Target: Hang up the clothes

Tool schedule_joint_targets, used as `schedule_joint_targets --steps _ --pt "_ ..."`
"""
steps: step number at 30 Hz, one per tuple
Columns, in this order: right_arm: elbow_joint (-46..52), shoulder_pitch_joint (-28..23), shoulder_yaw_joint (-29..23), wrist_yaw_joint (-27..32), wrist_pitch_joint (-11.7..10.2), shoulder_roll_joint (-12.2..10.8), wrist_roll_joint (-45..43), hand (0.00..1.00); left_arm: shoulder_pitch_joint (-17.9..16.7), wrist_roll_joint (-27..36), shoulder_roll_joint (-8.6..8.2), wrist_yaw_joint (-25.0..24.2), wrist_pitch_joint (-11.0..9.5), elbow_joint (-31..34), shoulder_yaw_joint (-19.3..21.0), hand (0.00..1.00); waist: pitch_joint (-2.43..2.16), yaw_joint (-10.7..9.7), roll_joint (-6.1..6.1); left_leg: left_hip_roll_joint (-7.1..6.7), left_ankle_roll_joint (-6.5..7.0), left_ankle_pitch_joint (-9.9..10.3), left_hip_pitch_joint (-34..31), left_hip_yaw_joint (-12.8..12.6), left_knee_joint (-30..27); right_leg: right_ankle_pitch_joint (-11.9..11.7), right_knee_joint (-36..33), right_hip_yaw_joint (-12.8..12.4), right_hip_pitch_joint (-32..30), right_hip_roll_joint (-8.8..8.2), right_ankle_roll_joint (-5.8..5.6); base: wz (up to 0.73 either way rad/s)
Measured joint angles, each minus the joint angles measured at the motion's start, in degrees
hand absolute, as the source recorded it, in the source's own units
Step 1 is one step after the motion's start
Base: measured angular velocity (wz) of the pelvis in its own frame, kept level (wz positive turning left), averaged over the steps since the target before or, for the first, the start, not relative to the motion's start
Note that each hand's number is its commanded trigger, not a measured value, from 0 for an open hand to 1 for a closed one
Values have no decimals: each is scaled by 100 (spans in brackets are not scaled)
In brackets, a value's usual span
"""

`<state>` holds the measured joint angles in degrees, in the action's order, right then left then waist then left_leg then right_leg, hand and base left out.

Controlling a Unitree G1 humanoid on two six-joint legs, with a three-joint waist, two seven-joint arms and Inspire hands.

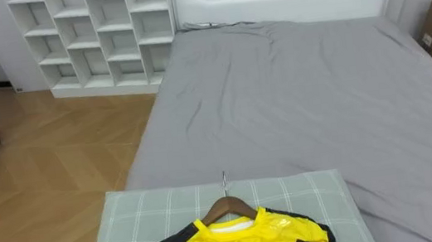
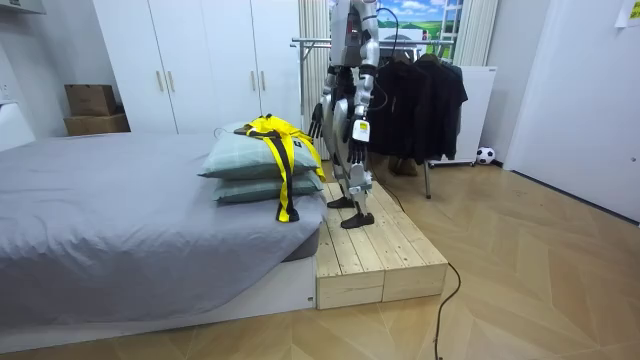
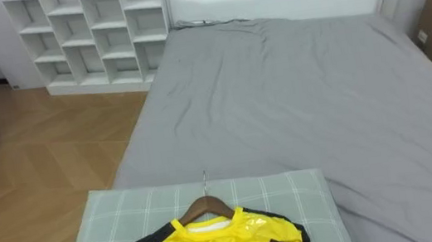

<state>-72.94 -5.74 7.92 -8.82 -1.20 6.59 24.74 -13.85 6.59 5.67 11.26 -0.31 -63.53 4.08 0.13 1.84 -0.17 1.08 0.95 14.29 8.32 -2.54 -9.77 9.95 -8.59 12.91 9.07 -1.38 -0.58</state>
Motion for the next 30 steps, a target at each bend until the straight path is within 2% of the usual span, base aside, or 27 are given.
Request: schedule_joint_targets --steps 15,23,30 --pt "7 11 96 -58 -2 36 2 0 -10 -119 6 109 -2 4 -97 0 35 -5 -45 0 0 0 -1 23 -3 0 1 6 8 3 0 0" --pt "14 11 156 -9 -5 39 22 0 -9 -112 4 287 -20 83 -104 0 34 -6 -47 -3 0 0 -5 29 0 0 1 19 6 0 0 0" --pt "12 17 206 5 -12 48 17 0 -17 -71 5 456 -153 178 -102 0 21 -1 -38 -4 0 0 -6 29 -3 0 1 35 7 -5 0 0"
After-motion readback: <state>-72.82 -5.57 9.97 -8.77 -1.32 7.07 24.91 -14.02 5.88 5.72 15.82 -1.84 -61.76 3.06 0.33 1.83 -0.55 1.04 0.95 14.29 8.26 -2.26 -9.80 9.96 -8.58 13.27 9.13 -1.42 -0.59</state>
